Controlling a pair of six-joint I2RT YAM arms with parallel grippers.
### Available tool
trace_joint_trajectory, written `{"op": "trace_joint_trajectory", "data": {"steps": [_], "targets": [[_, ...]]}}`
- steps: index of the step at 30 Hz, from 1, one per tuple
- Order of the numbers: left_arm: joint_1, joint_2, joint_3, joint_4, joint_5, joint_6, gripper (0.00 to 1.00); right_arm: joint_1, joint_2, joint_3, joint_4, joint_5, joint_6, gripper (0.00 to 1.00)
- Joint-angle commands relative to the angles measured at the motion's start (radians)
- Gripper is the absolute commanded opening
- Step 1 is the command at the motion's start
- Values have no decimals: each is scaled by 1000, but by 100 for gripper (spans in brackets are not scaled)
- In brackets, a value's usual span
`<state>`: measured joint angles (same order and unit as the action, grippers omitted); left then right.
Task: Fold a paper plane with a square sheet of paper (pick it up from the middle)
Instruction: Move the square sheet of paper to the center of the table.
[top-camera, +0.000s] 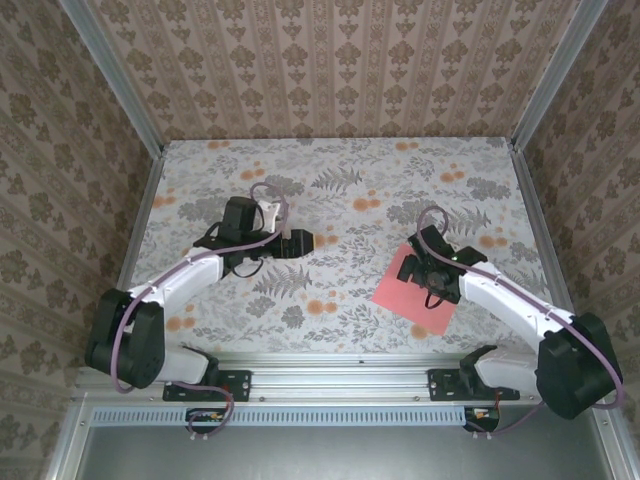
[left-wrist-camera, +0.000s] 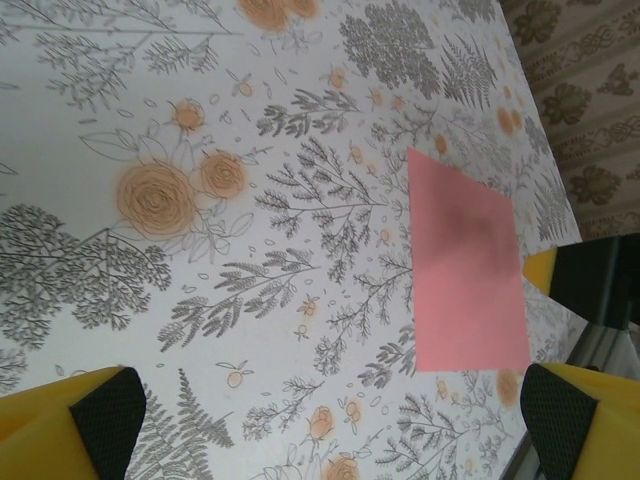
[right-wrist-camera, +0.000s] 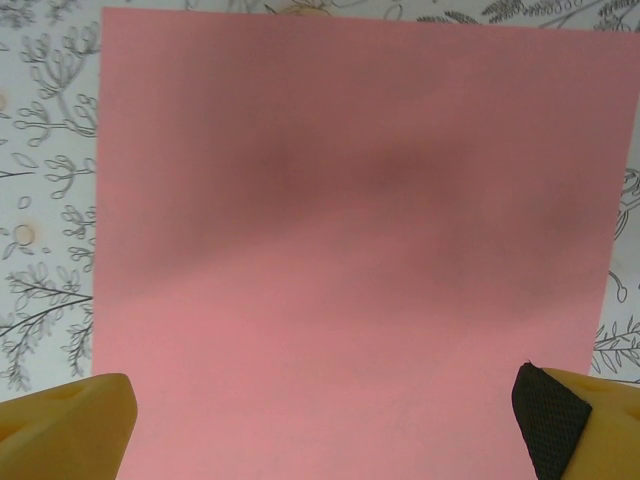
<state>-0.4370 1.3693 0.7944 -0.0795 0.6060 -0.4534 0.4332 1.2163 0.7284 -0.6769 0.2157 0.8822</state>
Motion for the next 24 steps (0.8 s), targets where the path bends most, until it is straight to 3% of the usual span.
{"op": "trace_joint_trajectory", "data": {"steps": [1,24], "targets": [[-3,-1,22,-3,31,-13,100,6,46,-15,39,29,64,100],[-3,9,21,-73,44,33,100,12,348,53,132,13,43,100]]}}
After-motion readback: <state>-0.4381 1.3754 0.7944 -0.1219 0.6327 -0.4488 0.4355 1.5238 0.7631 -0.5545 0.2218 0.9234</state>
